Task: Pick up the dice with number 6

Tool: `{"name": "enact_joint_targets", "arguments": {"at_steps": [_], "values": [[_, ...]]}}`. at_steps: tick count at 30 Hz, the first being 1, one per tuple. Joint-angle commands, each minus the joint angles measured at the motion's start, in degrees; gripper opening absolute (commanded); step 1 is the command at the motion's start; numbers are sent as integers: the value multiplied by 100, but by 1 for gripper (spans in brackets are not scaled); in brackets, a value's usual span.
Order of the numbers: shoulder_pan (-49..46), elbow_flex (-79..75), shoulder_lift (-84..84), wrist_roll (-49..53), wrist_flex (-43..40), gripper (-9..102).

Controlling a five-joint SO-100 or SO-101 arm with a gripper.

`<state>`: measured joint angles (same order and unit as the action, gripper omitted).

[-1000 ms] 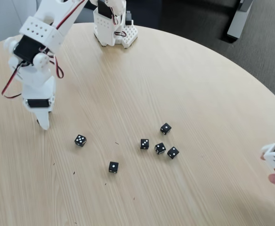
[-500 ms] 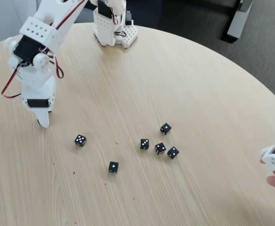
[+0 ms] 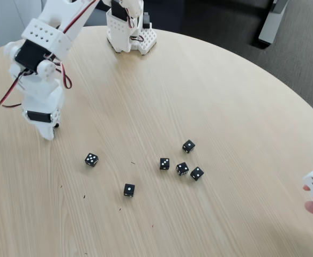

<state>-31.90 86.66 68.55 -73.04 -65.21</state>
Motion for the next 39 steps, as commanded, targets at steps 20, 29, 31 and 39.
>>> {"name": "enact_joint_targets", "arguments": {"at_steps": [20,29,31,39], "values": [[0,-105,26,281,-9,9],[9,-105,26,932,-9,13],[9,-105,26,949,-9,13],[9,-105,26,967,-9,10]]}}
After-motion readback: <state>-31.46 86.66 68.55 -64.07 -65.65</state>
